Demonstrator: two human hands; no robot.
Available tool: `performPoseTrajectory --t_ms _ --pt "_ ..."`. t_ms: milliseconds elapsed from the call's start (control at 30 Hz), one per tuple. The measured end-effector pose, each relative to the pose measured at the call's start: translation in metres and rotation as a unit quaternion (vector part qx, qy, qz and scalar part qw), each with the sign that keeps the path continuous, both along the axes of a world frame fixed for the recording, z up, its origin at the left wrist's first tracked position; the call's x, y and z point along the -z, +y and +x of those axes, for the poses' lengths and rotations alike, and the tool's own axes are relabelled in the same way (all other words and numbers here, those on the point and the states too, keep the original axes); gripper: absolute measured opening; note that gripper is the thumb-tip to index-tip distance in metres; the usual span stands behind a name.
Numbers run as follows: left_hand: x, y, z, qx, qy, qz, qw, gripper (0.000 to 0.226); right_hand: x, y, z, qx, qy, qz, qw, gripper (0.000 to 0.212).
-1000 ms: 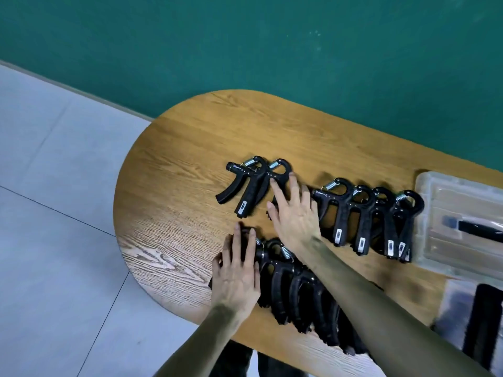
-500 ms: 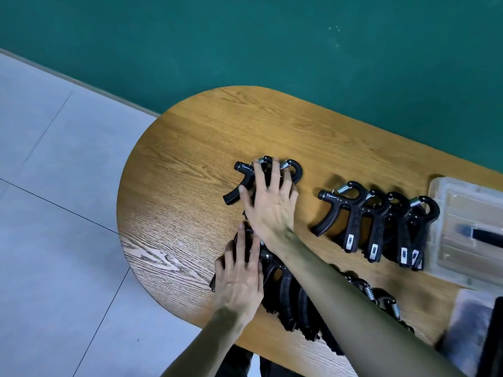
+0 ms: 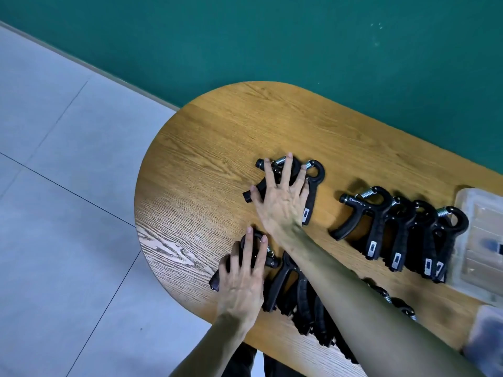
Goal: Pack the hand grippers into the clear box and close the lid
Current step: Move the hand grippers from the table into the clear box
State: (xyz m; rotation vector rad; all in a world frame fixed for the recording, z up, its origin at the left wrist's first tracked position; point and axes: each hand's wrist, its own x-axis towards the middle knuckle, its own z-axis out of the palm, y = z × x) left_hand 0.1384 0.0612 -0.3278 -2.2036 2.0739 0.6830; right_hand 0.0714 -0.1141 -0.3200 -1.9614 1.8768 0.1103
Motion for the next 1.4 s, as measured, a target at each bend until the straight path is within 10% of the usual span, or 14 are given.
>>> performPoseTrajectory --t_ms 233,733,1400 --pt "0.007 0.007 0.003 0.003 0.006 -0.017 1.000 0.082 0.001 -0.003 0.007 0.011 0.000 -0.018 1.000 0.076" --pt "0.010 0.010 0.000 -0.008 0.004 -0.010 1.000 0.087 0.002 -0.002 0.007 -0.006 -0.018 -0.049 0.999 0.052" --pt "-0.001 0.000 -0.001 0.026 -0.028 0.042 0.998 0.096 0.017 0.015 -0.020 -0.145 0.080 -0.087 0.982 0.101"
